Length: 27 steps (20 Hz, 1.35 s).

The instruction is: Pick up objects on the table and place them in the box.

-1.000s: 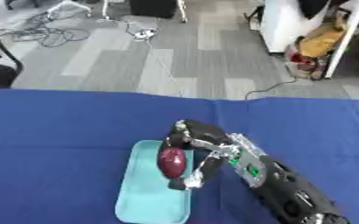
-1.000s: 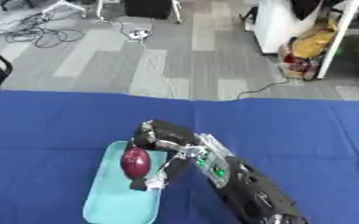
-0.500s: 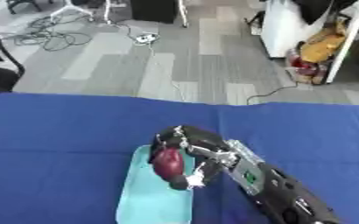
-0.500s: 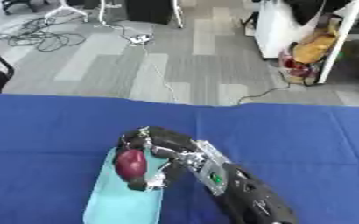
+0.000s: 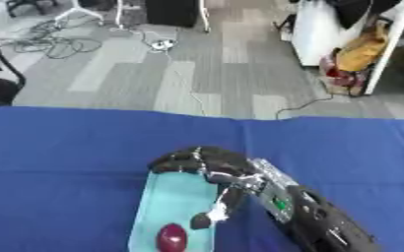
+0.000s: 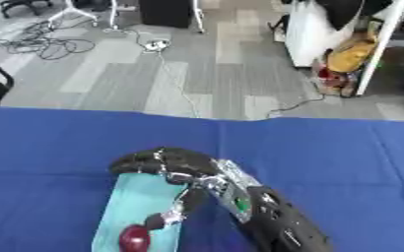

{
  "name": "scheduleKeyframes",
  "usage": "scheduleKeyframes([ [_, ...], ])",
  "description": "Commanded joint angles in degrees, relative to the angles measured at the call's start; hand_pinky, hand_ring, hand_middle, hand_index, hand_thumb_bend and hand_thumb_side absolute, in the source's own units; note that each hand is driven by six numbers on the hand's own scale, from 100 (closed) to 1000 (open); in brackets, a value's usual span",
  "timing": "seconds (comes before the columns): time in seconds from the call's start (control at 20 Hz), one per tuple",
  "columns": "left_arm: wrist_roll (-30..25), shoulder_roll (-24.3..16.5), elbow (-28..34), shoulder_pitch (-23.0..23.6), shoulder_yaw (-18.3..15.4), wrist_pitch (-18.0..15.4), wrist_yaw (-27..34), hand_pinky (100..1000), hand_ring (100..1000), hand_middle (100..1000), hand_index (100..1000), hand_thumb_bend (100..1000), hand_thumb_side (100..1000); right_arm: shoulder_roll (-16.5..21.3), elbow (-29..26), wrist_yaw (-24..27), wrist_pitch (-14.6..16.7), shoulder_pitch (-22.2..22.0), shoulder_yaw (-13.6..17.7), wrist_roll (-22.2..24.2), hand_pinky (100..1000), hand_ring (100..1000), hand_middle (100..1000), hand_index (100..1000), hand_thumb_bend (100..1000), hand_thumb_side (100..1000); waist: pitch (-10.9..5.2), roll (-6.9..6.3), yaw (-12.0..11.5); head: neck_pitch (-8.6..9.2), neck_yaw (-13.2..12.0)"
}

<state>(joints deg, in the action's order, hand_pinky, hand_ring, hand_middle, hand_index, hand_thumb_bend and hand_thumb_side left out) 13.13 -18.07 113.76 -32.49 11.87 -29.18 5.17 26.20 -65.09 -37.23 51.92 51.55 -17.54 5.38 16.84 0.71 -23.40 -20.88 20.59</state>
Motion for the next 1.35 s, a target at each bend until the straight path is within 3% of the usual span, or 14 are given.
scheduleKeyframes([
  [0.05,-0.13,-0.51,0.84,-0.37,-0.13,-0.16,0.38,459,493,615,723,417,812,0.82,-1.21,-1.03,0.04,0.67,-0.05,-1.1,679,792,865,954,591,1000,-1.18,-0.24,0.09,0.79,-0.05],
  [0.2,-0.08,-1.07,0.84,0.09,-0.2,-0.07,0.19,458,493,614,723,418,811,1.25,-2.34,0.29,0.04,-0.22,-0.51,-2.19,667,779,852,951,570,1000,-1.51,-0.01,0.64,0.59,-0.62],
  [0.35,0.15,-2.05,0.84,0.9,-0.47,0.08,-0.28,458,493,614,723,417,811,4.52,-6.87,6.59,0.04,-2.47,-0.6,-3.37,439,686,785,943,527,1000,-2.01,0.4,1.84,0.19,-2.48],
  [0.45,0.42,-3.06,0.84,1.6,-0.68,0.17,-0.81,456,492,613,723,417,811,7.85,-10.49,15.0,0.04,-6.17,-0.58,-2.9,332,593,736,945,461,1000,-2.46,0.84,2.95,0.04,-3.69],
  [0.5,0.55,-3.59,0.84,1.97,-0.73,0.25,-1.08,455,491,613,723,416,810,9.26,-12.25,20.08,0.04,-8.48,-0.66,-1.24,304,557,716,944,336,1000,-2.7,1.06,3.54,-0.1,-4.16],
  [0.55,0.67,-4.18,0.84,2.48,-0.78,0.41,-1.38,453,490,612,723,420,810,10.54,-14.31,25.97,-0.2,-11.05,-0.4,0.9,294,536,688,926,382,1000,-2.98,1.26,4.19,-0.51,-4.8],
  [0.6,0.78,-4.72,0.84,3.0,-0.8,0.64,-1.68,452,489,611,723,421,810,11.74,-17.04,32.43,-1.21,-13.74,0.23,3.38,292,529,678,917,352,1000,-3.22,1.4,4.77,-1.07,-5.53],
  [0.75,1.14,-6.04,0.84,4.38,-0.91,1.22,-2.58,449,487,610,724,424,808,13.53,-27.97,52.05,-9.29,-22.12,4.79,10.78,278,495,629,889,207,1000,-3.71,1.64,6.47,-2.8,-8.09],
  [0.9,1.76,-6.86,0.84,5.7,-1.22,1.63,-3.37,446,485,607,723,428,804,11.47,-39.45,65.9,-20.22,-29.17,11.9,14.57,274,481,608,867,103,1000,-3.88,1.46,7.95,-4.26,-9.62],
  [0.95,1.98,-7.0,0.84,6.11,-1.31,1.81,-3.56,444,483,606,723,429,792,10.2,-42.7,68.62,-23.31,-30.98,14.04,14.58,269,475,600,862,175,1000,-3.92,1.32,8.31,-4.67,-10.03],
  [1.0,2.15,-7.14,0.84,6.5,-1.35,2.0,-3.73,443,483,605,723,431,802,8.89,-45.6,70.69,-26.04,-32.57,15.79,14.16,266,473,597,860,100,1000,-3.96,1.17,8.67,-5.07,-10.45],
  [1.1,2.33,-7.35,0.84,7.14,-1.25,2.34,-3.86,440,481,604,723,433,800,6.91,-48.57,73.25,-29.26,-34.74,18.08,13.34,258,465,589,858,100,1000,-4.06,0.9,9.28,-5.71,-11.02],
  [1.35,2.56,-8.51,0.84,9.03,-1.37,3.08,-4.49,440,482,605,724,432,802,3.5,-49.48,73.95,-29.49,-35.66,21.27,11.27,260,464,581,842,100,1000,-5.47,0.8,11.03,-8.43,-10.91],
])
